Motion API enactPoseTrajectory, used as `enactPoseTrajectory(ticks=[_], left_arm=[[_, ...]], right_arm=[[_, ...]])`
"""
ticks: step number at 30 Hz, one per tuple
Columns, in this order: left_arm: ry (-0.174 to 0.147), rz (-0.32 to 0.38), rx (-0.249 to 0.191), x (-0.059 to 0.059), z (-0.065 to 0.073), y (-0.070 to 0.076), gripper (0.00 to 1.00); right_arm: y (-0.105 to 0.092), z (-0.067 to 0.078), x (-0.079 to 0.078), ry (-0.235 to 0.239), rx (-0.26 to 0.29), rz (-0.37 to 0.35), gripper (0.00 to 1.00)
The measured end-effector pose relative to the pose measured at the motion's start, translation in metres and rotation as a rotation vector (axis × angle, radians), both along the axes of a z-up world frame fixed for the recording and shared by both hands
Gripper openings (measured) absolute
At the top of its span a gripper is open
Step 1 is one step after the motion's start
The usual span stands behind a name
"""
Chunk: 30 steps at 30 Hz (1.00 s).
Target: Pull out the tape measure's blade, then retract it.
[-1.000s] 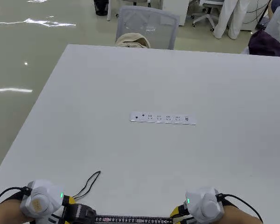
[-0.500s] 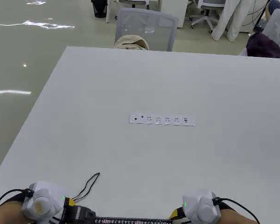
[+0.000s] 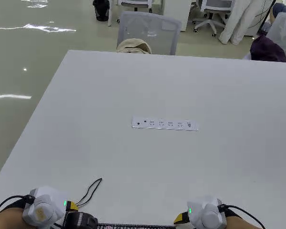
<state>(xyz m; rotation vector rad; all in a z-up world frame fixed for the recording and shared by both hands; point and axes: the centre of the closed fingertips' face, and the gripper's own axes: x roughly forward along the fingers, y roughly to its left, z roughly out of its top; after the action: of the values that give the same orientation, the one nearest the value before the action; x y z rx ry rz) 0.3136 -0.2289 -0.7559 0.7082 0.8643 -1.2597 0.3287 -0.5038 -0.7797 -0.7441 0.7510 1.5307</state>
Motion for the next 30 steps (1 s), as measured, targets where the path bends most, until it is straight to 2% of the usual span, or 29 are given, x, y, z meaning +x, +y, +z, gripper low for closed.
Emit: enactPoseTrajectory(ticks=[4, 9, 11, 18, 30], left_arm=[[-0.02, 0.048, -0.014, 0.005, 0.006, 0.002, 0.44], [-0.023, 0.094, -0.038, 0.005, 0.011, 0.005, 0.47], [-0.023, 0.123, -0.044, 0.006, 0.013, 0.006, 0.49], [-0.02, 0.213, -0.083, 0.001, 0.02, 0.006, 0.57], [-0.076, 0.408, -0.159, -0.012, 0.032, 0.011, 0.67]], right_arm=[[-0.003, 0.003, 0.002, -0.003, 0.012, -0.04, 0.26], [-0.006, 0.006, 0.003, -0.011, 0.021, -0.074, 0.32], [-0.007, 0.008, 0.005, -0.027, 0.029, -0.093, 0.3], [-0.013, 0.016, 0.004, -0.029, 0.049, -0.172, 0.43], [-0.022, 0.03, -0.004, -0.055, 0.094, -0.325, 0.6]])
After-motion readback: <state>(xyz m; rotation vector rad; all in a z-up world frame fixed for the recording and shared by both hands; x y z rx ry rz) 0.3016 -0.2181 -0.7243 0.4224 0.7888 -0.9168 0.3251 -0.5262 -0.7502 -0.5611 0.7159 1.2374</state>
